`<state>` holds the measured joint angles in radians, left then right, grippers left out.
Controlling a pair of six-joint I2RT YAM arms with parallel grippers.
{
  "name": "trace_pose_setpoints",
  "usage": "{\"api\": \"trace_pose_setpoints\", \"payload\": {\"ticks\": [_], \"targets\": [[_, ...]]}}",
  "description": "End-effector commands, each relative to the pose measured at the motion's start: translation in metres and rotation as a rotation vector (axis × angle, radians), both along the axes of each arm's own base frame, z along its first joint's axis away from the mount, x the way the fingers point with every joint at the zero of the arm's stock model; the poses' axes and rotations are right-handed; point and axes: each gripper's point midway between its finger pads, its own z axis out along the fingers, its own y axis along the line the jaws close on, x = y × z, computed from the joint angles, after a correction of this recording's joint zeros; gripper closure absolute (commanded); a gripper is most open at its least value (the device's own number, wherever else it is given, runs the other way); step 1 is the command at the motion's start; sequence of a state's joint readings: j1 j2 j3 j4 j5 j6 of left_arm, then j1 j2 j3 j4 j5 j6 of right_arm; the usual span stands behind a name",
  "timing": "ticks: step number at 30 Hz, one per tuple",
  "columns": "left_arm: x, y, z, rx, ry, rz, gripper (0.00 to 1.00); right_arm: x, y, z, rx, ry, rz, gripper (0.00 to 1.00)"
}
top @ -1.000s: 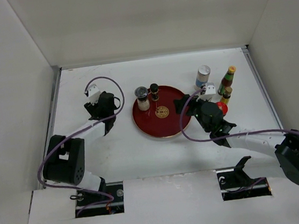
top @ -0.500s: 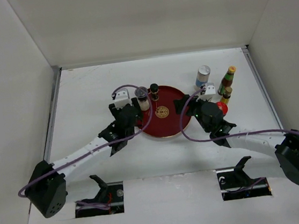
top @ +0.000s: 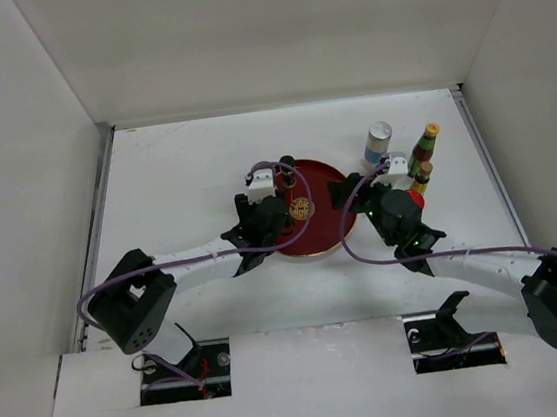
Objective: Organize the condiment bottles
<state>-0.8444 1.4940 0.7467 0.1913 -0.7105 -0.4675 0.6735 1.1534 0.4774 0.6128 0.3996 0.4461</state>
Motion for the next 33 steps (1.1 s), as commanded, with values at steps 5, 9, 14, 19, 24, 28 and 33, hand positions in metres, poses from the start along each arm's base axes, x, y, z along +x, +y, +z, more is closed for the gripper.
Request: {"api": "trace_pose_setpoints", "payload": {"ticks": [5,9,14,19,24,28,33], "targets": [[0.021,-0.023,0.035,-0.130,-0.127,0.008,0.53,-0.001,-0.005,0.025,0.060,-0.061,-0.011,0.11],[0.015,-0.019,0.028,-0.126,-0.123,0.008,0.32,-0.005,-0.009,0.031,0.068,-0.072,-0.013,0.07],[0.000,-0.013,0.033,-0.162,-0.144,-0.012,0.05,-0.007,-0.022,0.042,0.063,-0.072,-0.054,0.06],[-0.016,-0.001,0.072,-0.288,-0.246,-0.030,0.00,-0.010,-0.052,0.054,0.035,-0.027,-0.143,0.46],[-0.034,0.030,0.091,-0.427,-0.361,0.021,0.00,-0.026,-0.101,0.050,-0.027,0.058,-0.329,0.67],[-0.041,0.069,0.076,-0.495,-0.404,0.151,0.00,-0.040,-0.141,0.034,-0.138,0.138,-0.506,0.24],[-0.035,0.109,0.062,-0.524,-0.423,0.271,0.00,-0.049,-0.159,0.006,-0.273,0.275,-0.585,0.00]]}}
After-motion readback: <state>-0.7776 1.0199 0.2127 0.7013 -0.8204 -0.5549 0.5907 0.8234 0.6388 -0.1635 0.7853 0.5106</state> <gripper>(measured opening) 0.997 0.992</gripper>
